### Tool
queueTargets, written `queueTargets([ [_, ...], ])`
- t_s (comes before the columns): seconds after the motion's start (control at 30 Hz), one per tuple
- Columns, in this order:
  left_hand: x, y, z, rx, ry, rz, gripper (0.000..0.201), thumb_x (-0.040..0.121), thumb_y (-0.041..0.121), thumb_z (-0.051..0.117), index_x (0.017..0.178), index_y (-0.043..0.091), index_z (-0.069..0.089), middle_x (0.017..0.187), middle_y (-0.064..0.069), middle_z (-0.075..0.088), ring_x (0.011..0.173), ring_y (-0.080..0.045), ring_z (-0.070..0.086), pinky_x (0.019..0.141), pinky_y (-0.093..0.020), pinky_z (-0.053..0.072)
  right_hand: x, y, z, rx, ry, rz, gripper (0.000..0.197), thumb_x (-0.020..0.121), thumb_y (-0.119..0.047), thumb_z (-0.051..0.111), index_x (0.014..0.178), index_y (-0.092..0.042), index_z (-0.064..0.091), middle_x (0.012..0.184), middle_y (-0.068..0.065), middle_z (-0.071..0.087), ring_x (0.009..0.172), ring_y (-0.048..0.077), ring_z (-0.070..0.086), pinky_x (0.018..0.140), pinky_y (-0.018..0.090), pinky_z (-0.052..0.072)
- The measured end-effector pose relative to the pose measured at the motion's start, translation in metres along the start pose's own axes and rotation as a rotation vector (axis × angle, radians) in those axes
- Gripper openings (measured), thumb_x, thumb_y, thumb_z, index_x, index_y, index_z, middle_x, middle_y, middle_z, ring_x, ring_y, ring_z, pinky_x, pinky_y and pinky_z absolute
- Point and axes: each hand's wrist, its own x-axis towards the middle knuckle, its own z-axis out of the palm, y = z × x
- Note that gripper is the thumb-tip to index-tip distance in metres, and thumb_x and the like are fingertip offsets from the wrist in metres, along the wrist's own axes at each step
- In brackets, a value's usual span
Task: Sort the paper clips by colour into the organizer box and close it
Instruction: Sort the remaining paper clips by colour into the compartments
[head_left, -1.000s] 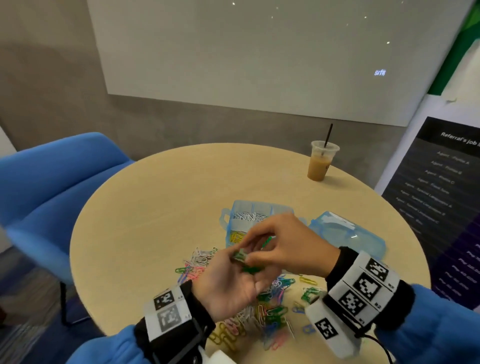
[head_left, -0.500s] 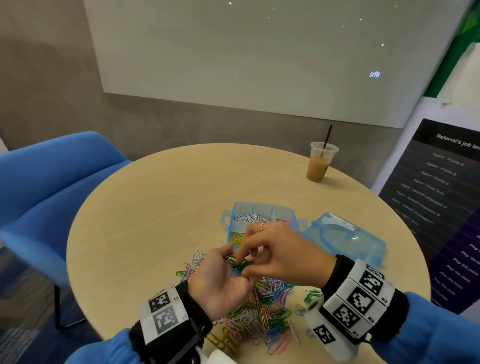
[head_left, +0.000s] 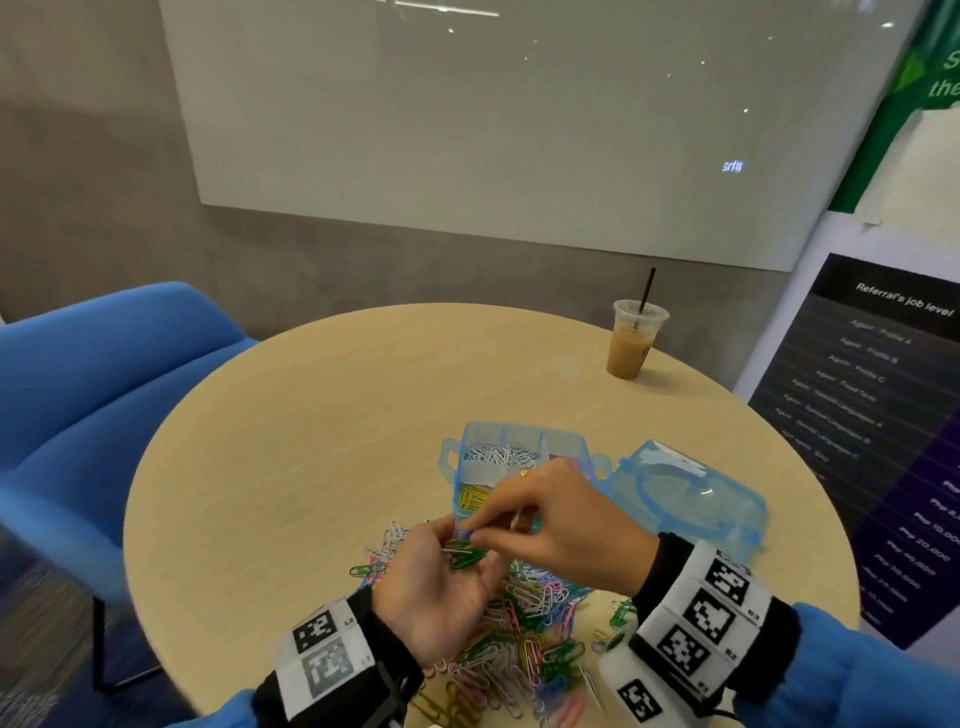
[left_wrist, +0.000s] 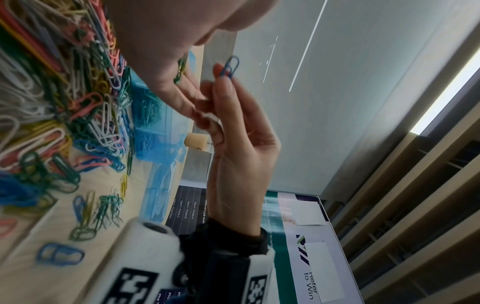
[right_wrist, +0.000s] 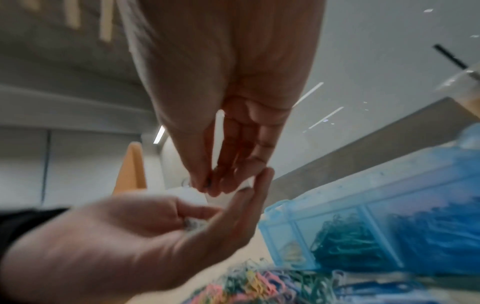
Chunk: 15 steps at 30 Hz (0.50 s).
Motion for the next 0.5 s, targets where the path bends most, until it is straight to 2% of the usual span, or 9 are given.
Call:
queueTargets([
  [0.07,-0.004,-0.001,0.005,-0.004,-0.003,0.005,0.044,0.074,0.005,0.047,0.114,-0.011,0.054,0.111,-0.028,0.062,0.088,-0.032,0.065,0.073,-0.053,0.051,-0.001,0.004,-0.008,0.069,0.018,0.087,0.010,0.084,-0.021,0.074,0.091,-0.015,0.079,0.080,-0.008,0.073,0.075,-0.001,0.064,0.067,0.011,0.044],
  [0.13,-0.007,-0.002,0.008,0.016,0.000,-0.009,0.031,0.081,0.002,0.045,0.110,-0.008,0.052,0.103,-0.029,0.061,0.088,-0.031,0.062,0.072,-0.055,0.052,-0.004,0.008,-0.013,0.106,0.001,0.134,0.010,0.084,-0.021,0.075,0.091,-0.014,0.079,0.083,-0.005,0.074,0.078,0.004,0.067,0.071,0.020,0.051],
  [0.17,-0.007,-0.003,0.009,0.032,0.007,-0.011,0.020,0.089,0.002,0.042,0.103,-0.006,0.053,0.096,-0.028,0.062,0.084,-0.032,0.063,0.071,-0.055,0.052,-0.006,0.009,-0.016,0.129,-0.004,0.154,0.009,0.084,-0.020,0.075,0.090,-0.014,0.079,0.083,-0.004,0.075,0.079,0.005,0.069,0.073,0.023,0.054],
  [0.2,-0.007,-0.003,0.008,0.058,0.015,-0.012,0.019,0.096,0.005,0.039,0.097,-0.007,0.054,0.091,-0.027,0.064,0.080,-0.034,0.066,0.070,-0.054,0.053,-0.009,0.011,-0.018,0.142,0.001,0.172,0.008,0.084,-0.019,0.075,0.089,-0.014,0.078,0.081,-0.003,0.075,0.077,0.006,0.069,0.073,0.024,0.055],
  [0.27,-0.004,-0.002,0.004,0.110,0.028,-0.032,0.033,0.102,0.012,0.034,0.104,-0.011,0.058,0.100,-0.028,0.068,0.085,-0.039,0.071,0.073,-0.055,0.053,-0.015,0.017,-0.024,0.110,0.067,0.223,0.004,0.083,-0.017,0.075,0.086,-0.016,0.078,0.076,-0.004,0.074,0.072,0.003,0.068,0.069,0.021,0.054],
  [0.33,-0.004,-0.003,0.003,0.152,0.039,-0.047,0.043,0.104,0.020,0.031,0.119,-0.010,0.057,0.114,-0.026,0.067,0.103,-0.040,0.067,0.077,-0.054,0.052,-0.021,0.029,-0.030,0.011,0.180,0.300,0.004,0.082,-0.016,0.076,0.080,-0.019,0.077,0.070,-0.005,0.072,0.065,0.002,0.065,0.064,0.016,0.051],
  [0.4,-0.004,-0.002,0.002,0.188,0.049,-0.051,0.054,0.106,0.033,0.026,0.123,-0.007,0.057,0.118,-0.023,0.066,0.113,-0.038,0.063,0.081,-0.052,0.052,-0.027,0.045,-0.033,-0.146,0.266,0.376,0.006,0.081,-0.016,0.075,0.078,-0.020,0.075,0.068,-0.006,0.071,0.062,0.002,0.063,0.062,0.013,0.047],
  [0.47,-0.005,-0.001,0.002,0.209,0.050,-0.063,0.062,0.105,0.043,0.024,0.124,-0.006,0.057,0.120,-0.022,0.066,0.116,-0.035,0.061,0.088,-0.047,0.052,-0.032,0.055,-0.031,-0.286,0.242,0.434,0.005,0.084,-0.020,0.073,0.088,-0.021,0.075,0.077,-0.007,0.072,0.067,0.003,0.061,0.069,0.016,0.047],
  [0.5,-0.005,-0.002,0.002,0.217,0.049,-0.064,0.065,0.104,0.046,0.024,0.124,-0.007,0.056,0.120,-0.022,0.066,0.117,-0.035,0.060,0.095,-0.044,0.051,-0.035,0.057,-0.029,-0.342,0.216,0.440,0.011,0.086,-0.024,0.070,0.096,-0.021,0.075,0.086,-0.008,0.071,0.074,0.003,0.060,0.074,0.017,0.046],
])
